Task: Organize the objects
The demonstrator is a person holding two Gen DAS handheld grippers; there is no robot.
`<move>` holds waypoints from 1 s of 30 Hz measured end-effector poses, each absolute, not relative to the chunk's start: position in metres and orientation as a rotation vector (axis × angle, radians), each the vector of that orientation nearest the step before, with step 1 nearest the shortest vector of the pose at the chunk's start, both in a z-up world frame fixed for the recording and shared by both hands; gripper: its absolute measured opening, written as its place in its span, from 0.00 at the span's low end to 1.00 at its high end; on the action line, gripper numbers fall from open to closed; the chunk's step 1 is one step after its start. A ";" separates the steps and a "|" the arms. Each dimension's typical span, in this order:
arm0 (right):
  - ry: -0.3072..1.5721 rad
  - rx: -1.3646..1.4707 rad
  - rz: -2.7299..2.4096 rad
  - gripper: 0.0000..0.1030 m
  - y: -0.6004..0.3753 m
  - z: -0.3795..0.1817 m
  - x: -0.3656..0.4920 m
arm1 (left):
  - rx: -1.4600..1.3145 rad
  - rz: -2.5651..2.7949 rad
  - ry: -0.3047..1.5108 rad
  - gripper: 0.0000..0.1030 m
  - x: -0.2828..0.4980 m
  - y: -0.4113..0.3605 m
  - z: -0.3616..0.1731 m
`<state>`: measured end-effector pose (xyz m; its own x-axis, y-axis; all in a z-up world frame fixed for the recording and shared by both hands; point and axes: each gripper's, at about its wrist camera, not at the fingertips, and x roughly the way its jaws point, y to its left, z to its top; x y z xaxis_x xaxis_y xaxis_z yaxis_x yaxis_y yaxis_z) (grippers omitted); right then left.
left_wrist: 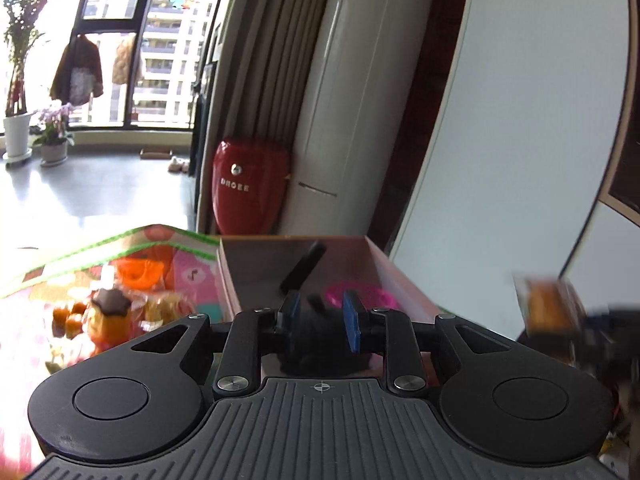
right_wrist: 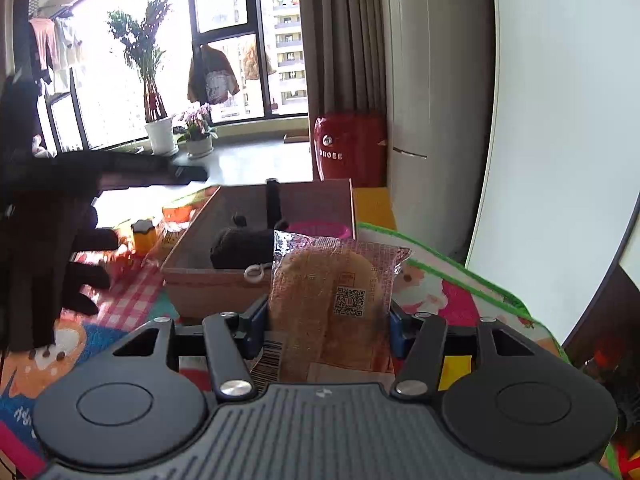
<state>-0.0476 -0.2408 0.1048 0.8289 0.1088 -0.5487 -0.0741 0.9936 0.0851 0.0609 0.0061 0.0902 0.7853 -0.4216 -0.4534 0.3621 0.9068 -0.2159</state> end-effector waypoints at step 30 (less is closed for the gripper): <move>0.686 0.048 0.244 0.84 -0.163 0.113 0.076 | -0.123 -0.259 0.680 0.25 0.003 0.096 0.008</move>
